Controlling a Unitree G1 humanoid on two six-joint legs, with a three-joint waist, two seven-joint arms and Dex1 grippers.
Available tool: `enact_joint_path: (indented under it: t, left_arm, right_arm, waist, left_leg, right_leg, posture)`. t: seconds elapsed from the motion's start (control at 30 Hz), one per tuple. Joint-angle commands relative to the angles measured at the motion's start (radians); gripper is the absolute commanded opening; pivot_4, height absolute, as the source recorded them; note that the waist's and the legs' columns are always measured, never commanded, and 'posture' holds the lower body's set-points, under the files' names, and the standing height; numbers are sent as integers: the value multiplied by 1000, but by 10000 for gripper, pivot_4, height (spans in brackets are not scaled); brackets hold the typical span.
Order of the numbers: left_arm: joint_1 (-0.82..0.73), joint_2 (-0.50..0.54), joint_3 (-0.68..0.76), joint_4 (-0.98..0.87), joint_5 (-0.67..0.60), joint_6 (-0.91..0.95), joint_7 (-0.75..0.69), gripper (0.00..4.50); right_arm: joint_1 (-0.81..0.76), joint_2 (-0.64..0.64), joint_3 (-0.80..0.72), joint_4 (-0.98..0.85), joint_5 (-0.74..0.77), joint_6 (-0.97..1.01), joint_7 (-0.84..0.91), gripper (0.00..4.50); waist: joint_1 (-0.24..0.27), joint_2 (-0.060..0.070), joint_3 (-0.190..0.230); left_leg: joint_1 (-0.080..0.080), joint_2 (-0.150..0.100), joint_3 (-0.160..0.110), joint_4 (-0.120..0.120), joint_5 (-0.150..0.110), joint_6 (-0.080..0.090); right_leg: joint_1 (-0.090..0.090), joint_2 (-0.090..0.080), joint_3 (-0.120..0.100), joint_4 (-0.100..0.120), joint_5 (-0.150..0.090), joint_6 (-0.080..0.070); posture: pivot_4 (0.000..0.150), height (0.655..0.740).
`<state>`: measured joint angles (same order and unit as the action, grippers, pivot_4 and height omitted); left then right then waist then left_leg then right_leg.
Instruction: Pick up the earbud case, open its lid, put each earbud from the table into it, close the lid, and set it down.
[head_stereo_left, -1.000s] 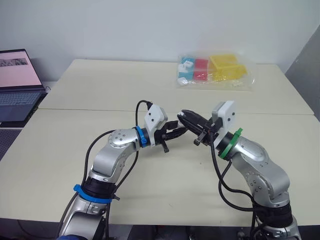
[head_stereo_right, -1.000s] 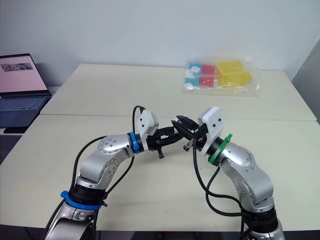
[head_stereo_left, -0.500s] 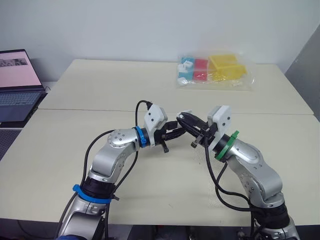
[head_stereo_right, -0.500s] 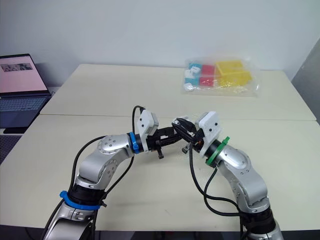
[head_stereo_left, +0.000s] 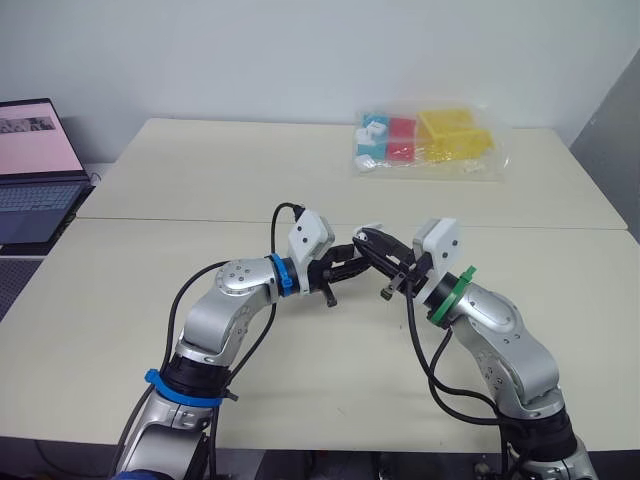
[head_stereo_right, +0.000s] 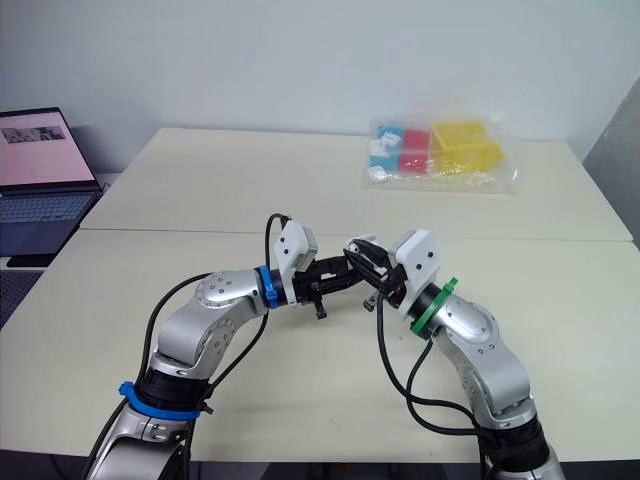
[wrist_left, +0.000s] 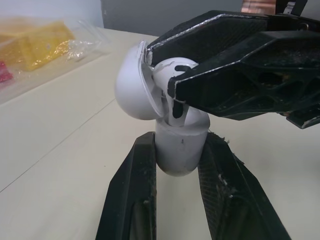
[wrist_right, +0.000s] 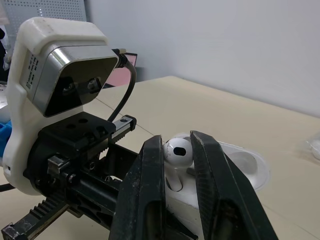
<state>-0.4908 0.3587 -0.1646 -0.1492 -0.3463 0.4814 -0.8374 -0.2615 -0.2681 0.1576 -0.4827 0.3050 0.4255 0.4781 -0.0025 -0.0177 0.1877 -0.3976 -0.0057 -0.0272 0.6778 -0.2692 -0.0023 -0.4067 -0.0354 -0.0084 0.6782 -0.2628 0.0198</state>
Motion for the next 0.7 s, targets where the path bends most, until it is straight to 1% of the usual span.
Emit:
enact_joint_path:
  t: [0.03,0.07,0.1,0.17,0.6,0.7]
  left_arm:
    - [-20,-2,24,-52,-25,-13,5,7697]
    - [-20,-2,24,-53,-25,-12,5,7697]
    - [-19,-1,24,-56,-26,-10,6,7697]
    - [-18,0,23,-60,-28,-7,9,7697]
    - [-12,6,23,-67,-31,-3,15,7697]
    - [-8,9,24,-69,-30,-2,14,7697]
  right_arm:
    - [11,-5,5,-23,8,10,2,17889]
    - [11,-7,7,-24,5,7,4,20772]
    - [10,-12,10,-28,2,4,8,24998]
    - [10,-19,11,-35,0,1,11,31975]
    - [2,-79,-58,-129,50,52,9,32423]
    - [-4,-101,-98,-168,82,81,12,32423]
  waist:
    - [0,0,0]
    - [0,0,0]
    - [0,0,0]
    - [0,0,0]
    - [0,0,0]
    - [0,0,0]
  left_leg:
    - [0,0,0,0,0,0]
    - [0,0,0,0,0,0]
    - [0,0,0,0,0,0]
    - [0,0,0,0,0,0]
    - [0,0,0,0,0,0]
    - [0,0,0,0,0,0]
  right_leg:
    - [0,0,0,0,0,0]
    - [0,0,0,0,0,0]
    - [0,0,0,0,0,0]
    - [0,0,0,0,0,0]
    - [0,0,0,0,0,0]
    - [0,0,0,0,0,0]
  posture:
    - [1500,7400]
    - [1500,7400]
    - [1500,7400]
    - [1500,7400]
    - [1500,7400]
    - [1500,7400]
